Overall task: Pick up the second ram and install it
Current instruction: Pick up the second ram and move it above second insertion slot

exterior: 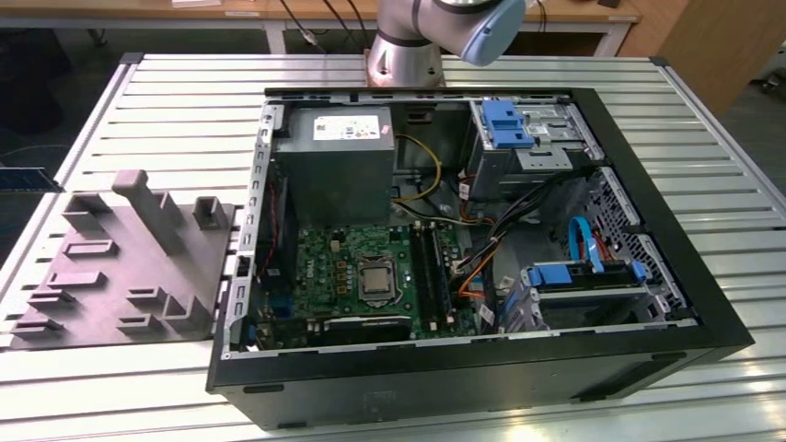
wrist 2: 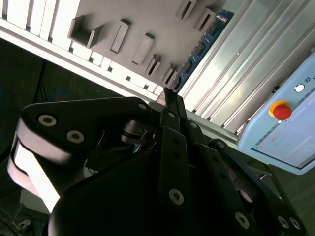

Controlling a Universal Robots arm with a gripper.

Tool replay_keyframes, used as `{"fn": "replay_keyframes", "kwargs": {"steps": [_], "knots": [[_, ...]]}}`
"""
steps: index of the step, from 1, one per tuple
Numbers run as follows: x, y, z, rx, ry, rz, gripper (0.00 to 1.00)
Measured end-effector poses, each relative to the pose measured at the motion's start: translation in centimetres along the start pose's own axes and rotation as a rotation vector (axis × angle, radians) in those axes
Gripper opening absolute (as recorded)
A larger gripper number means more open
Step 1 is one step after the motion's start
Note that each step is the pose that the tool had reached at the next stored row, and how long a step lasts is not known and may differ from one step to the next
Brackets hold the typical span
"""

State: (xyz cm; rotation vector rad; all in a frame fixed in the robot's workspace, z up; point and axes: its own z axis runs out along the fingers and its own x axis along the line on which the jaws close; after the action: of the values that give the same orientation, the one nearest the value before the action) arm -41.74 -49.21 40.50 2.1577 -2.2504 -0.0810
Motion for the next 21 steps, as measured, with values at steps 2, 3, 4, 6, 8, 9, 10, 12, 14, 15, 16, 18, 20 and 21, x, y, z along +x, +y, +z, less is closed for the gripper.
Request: {"fn": "replay_keyframes", "kwargs": {"steps": [2, 3, 4, 6, 8, 9, 10, 12, 14, 15, 16, 18, 20, 21], "knots": [[-0.02, -0.37, -0.02, -0.0001, 0.0001, 0.000, 0.12], [-0.02, -0.54, -0.03, -0.0001, 0.0000, 0.000, 0.12], [-0.03, -0.72, -0.04, 0.0000, 0.0000, 0.000, 0.12], [-0.05, -1.13, -0.06, -0.0001, 0.0000, 0.000, 0.12], [-0.07, -1.52, -0.08, -0.0001, 0.0000, 0.000, 0.12], [-0.08, -1.72, -0.09, 0.0000, 0.0000, 0.000, 0.12], [-0.09, -1.93, -0.10, 0.0000, 0.0000, 0.000, 0.12], [-0.10, -2.33, -0.12, 0.0000, 0.0000, 0.000, 0.12], [-0.12, -2.83, -0.15, -0.0001, 0.0000, 0.000, 0.12], [-0.13, -3.06, -0.16, -0.0001, 0.0000, 0.000, 0.12], [-0.14, -3.30, -0.18, -0.0001, 0.0000, 0.000, 0.12], [-0.16, -3.84, -0.20, 0.0000, 0.0000, 0.000, 0.12], [-0.19, -4.34, -0.23, 0.0000, 0.0000, 0.000, 0.12], [-0.20, -4.60, -0.24, 0.0000, 0.0000, 0.000, 0.12]]}}
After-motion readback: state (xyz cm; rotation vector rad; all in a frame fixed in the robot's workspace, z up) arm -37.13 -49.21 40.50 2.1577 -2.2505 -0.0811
